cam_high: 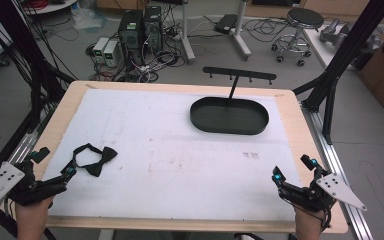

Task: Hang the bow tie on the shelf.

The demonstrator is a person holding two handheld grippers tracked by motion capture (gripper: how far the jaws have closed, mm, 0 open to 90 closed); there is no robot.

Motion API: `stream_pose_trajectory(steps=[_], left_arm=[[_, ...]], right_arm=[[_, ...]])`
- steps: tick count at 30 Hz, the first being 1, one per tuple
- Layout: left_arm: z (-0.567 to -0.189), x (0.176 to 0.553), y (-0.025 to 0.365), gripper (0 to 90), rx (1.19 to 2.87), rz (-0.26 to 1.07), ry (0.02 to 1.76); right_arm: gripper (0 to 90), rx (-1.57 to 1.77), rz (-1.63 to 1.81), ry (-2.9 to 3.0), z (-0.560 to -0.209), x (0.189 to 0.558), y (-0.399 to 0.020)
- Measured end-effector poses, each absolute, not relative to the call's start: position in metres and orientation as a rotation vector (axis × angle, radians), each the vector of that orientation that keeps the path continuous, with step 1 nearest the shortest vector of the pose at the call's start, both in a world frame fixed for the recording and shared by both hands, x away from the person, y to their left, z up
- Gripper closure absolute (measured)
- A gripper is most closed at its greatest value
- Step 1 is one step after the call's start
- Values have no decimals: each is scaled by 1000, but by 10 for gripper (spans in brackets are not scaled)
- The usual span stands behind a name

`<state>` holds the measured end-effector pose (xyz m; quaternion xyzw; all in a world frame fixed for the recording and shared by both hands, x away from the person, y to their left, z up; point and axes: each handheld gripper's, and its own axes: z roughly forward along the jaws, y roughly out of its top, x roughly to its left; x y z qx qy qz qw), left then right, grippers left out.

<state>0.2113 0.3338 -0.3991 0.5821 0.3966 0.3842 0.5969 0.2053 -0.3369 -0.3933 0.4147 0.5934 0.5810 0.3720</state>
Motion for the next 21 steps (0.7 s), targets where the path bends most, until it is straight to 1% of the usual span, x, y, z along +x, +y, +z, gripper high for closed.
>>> stream_pose_trajectory(steps=[10,13,17,21], left_arm=[[-398,213,334,65,1362,879,918],[-398,216,332,66,1398,859,912],[-399,221,330,104,1454,829,915],[-402,227,328,109,1518,806,939]], right_arm=[[21,1066,1495,1514,-393,204,-339],[21,1071,1496,1513,-393,204,-339],[21,1066,1495,1512,-393,203,-340],[22,1068,1497,1513,-393,203,-340]])
